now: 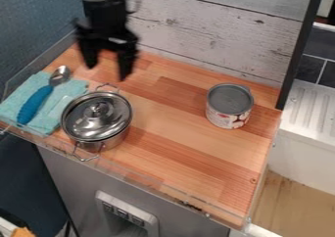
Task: Put the blue spoon between the silver pot and container
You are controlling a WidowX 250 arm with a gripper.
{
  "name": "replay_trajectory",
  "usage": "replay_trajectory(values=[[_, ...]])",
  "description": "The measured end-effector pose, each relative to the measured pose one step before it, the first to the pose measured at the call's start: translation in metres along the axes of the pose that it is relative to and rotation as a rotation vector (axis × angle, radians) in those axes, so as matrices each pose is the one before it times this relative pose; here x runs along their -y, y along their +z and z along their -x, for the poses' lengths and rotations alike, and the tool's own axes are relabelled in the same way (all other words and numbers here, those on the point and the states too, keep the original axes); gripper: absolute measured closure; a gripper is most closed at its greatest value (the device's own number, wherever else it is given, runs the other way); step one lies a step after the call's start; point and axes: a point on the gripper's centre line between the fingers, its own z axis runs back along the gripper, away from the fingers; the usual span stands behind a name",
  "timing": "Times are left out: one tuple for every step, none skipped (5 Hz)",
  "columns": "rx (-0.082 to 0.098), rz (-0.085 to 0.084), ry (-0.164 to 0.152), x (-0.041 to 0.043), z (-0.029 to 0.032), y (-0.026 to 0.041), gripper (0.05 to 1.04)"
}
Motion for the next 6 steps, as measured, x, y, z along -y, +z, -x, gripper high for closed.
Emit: replay_trajectory(values=[[0.0031,-0.0186,0.0511,-0.03389,0.01238,-0.00908,0.083],[-0.0071,0.0074,0.0459,-0.01696,0.00641,-0.00962,0.083],[-0.0525,0.0132,0.0274,-0.01722,0.00838,-0.01754,0.083],[-0.0122,0.0088,-0.0195,-0.0134,0.00205,-0.01186,0.083],[0.0306,-0.004,-0.0358,-0.01184,0.00108,-0.00167,0.083],[-0.0261,-0.0276,-0.0025,-0.00642,0.00455,-0.00389,0.083]])
